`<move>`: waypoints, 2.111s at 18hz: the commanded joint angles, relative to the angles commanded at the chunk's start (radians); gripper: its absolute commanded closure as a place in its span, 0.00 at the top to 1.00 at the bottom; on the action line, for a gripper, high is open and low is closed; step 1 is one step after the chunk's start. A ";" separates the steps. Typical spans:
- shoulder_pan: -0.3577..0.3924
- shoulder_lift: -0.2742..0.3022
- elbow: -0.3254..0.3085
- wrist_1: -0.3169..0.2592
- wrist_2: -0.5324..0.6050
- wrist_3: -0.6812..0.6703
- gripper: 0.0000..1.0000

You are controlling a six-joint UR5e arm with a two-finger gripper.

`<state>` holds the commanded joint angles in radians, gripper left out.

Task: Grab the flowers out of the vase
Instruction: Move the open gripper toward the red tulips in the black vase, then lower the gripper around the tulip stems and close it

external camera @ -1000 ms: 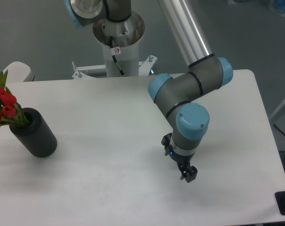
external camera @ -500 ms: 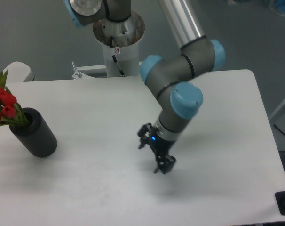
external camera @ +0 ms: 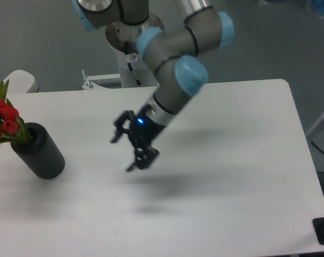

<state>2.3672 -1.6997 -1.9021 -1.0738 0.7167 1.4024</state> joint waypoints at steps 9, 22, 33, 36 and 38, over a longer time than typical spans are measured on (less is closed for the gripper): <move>-0.123 0.011 -0.005 0.014 -0.105 -0.043 1.00; -0.172 -0.087 -0.012 0.083 -0.184 -0.043 1.00; -0.226 -0.126 -0.011 0.112 -0.192 -0.074 0.68; -0.237 -0.129 -0.005 0.130 -0.192 -0.074 0.40; -0.241 -0.133 0.001 0.149 -0.191 -0.072 0.24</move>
<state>2.1261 -1.8331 -1.9006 -0.9251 0.5261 1.3300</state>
